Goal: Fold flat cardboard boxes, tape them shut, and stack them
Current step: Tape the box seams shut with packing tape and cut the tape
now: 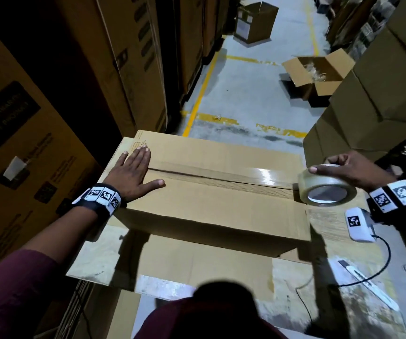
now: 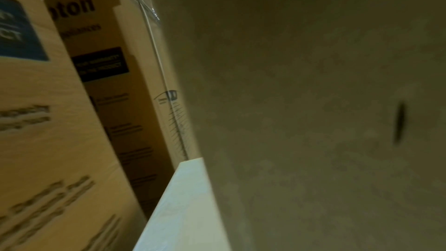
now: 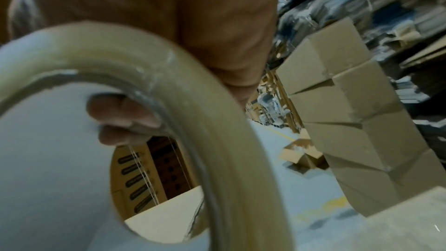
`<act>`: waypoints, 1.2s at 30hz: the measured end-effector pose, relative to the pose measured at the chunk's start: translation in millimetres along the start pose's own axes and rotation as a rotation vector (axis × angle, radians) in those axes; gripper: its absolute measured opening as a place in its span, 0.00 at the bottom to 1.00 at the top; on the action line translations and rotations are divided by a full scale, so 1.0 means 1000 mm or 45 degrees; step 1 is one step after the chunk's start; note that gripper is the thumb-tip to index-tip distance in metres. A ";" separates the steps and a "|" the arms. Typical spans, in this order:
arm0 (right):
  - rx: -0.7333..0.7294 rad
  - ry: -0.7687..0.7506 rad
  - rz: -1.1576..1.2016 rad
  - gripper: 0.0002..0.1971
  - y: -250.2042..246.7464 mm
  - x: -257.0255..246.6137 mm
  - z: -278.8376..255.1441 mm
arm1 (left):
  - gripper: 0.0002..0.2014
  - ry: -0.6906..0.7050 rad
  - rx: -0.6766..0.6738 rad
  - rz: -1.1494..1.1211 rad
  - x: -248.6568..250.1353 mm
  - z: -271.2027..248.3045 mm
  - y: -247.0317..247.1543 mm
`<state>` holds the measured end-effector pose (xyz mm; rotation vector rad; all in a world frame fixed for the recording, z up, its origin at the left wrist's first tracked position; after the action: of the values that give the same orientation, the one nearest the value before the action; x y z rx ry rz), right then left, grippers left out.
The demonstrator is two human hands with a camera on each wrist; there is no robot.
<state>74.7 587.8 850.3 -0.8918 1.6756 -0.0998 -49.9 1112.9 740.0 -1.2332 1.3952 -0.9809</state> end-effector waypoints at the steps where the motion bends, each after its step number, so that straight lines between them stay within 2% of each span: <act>1: -0.021 0.006 -0.020 0.23 0.000 -0.002 0.000 | 0.56 -0.005 -0.005 -0.002 0.000 -0.001 0.000; 2: -0.034 0.010 -0.056 0.22 -0.002 -0.002 0.000 | 0.56 -0.010 -0.006 -0.006 0.000 -0.002 -0.001; 7: 0.022 0.091 -0.338 0.29 -0.012 0.027 0.009 | 0.58 -0.025 0.009 -0.024 0.000 -0.003 -0.003; 11: 0.108 0.174 -0.289 0.34 0.001 0.053 0.019 | 0.58 -0.031 -0.007 -0.017 0.000 -0.002 -0.001; 15: 0.123 0.185 -0.240 0.28 0.013 0.065 0.022 | 0.58 -0.026 -0.003 -0.013 -0.001 0.000 0.000; 21: 0.152 0.164 -0.095 0.29 0.023 0.079 0.026 | 0.57 -0.050 -0.022 -0.010 0.002 0.000 0.000; 24: 0.203 0.123 -0.087 0.28 0.029 0.082 0.028 | 0.58 -0.063 -0.039 -0.102 0.021 0.001 -0.005; 26: 0.224 0.094 -0.072 0.28 0.032 0.085 0.030 | 0.58 0.043 -0.038 -0.181 0.051 0.000 -0.010; 31: 0.264 -0.009 -0.191 0.29 0.037 0.091 0.032 | 0.55 0.451 -0.045 -0.209 0.146 -0.006 -0.025; 34: 0.317 -0.078 -0.278 0.38 0.036 0.095 0.033 | 0.54 0.547 -0.057 -0.245 0.180 -0.002 -0.028; 36: 0.362 -0.091 -0.297 0.38 0.036 0.099 0.032 | 0.53 0.596 -0.057 -0.235 0.198 0.000 -0.031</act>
<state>81.0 565.9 742.4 -0.8592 1.4420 -0.4491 -42.0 912.3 738.4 -1.2290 1.6861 -1.4409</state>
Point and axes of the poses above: each hand's wrist, its own z-axis towards the middle knuckle, its own y-axis out of the palm, x = y × z, the point moved 2 cm from there along z, towards the middle knuckle, and after that the axes turned 2 degrees about z, right-handed, at the moved point
